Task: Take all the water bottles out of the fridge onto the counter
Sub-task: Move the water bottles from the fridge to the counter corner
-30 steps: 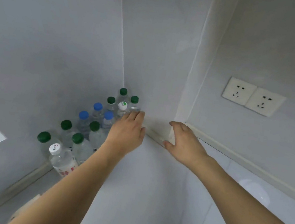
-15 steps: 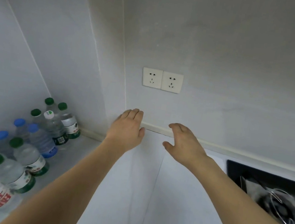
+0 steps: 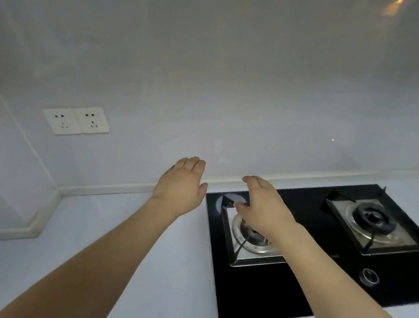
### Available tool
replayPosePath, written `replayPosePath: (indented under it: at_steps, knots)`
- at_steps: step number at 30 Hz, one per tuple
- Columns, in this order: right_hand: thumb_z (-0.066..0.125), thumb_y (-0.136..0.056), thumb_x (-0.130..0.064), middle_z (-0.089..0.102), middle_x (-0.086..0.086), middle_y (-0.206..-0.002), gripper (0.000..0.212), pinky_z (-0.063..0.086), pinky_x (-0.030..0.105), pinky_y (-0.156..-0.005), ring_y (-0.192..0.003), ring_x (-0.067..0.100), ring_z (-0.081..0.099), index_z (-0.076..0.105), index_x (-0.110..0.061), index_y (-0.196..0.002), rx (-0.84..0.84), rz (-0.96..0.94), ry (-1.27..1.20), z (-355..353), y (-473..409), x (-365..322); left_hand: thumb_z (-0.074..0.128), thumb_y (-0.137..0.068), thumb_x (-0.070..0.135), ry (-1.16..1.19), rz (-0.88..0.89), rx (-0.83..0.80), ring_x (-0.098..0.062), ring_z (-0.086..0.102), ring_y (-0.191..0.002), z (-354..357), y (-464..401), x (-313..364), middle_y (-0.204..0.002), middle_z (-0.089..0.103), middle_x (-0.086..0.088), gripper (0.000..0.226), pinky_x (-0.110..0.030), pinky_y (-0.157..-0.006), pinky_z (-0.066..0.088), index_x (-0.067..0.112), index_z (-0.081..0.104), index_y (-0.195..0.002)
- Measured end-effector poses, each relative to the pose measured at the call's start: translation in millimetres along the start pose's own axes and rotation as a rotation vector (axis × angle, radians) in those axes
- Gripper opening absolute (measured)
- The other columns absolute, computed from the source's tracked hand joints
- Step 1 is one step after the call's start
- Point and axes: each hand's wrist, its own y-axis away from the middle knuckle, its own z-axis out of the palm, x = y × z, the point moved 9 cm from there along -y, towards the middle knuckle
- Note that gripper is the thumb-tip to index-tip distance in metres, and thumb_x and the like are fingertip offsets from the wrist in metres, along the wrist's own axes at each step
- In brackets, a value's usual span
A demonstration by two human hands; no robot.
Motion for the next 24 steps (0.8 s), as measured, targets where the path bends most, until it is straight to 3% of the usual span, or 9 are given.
replayPosePath:
  at_steps: [9, 13, 24]
  knots:
    - [0.060, -0.092, -0.033, 0.040, 0.006, -0.148, 0.064, 0.029, 0.034, -0.114, -0.138, 0.022, 0.033, 0.035, -0.010, -0.146, 0.159, 0.254, 0.060, -103, 124, 189, 0.041, -0.100, 0.035, 0.043, 0.313, 0.000, -0.023, 0.024, -0.144, 13, -23, 250, -0.157, 0.028, -0.005, 0.055, -0.035, -0.114, 0.026, 0.013, 0.030, -0.149]
    - [0.062, -0.089, -0.030, 0.049, 0.006, -0.137, 0.055, 0.032, 0.032, -0.110, -0.130, 0.024, 0.041, 0.043, -0.011, -0.138, 0.243, 0.381, 0.087, -147, 188, 259, 0.040, -0.100, 0.036, 0.053, 0.461, 0.008, -0.023, 0.025, -0.143, 13, -25, 353, -0.157, 0.029, -0.005, 0.055, -0.035, -0.114, 0.026, 0.013, 0.029, -0.149]
    - [0.055, -0.094, -0.034, 0.033, 0.005, -0.153, 0.064, 0.024, 0.033, -0.115, -0.140, 0.024, 0.028, 0.029, -0.012, -0.148, 0.375, 0.763, 0.120, -230, 341, 406, 0.043, -0.099, 0.035, 0.094, 0.852, 0.046, -0.024, 0.032, -0.138, 12, -16, 598, -0.153, 0.034, -0.005, 0.054, -0.035, -0.110, 0.031, 0.012, 0.034, -0.146]
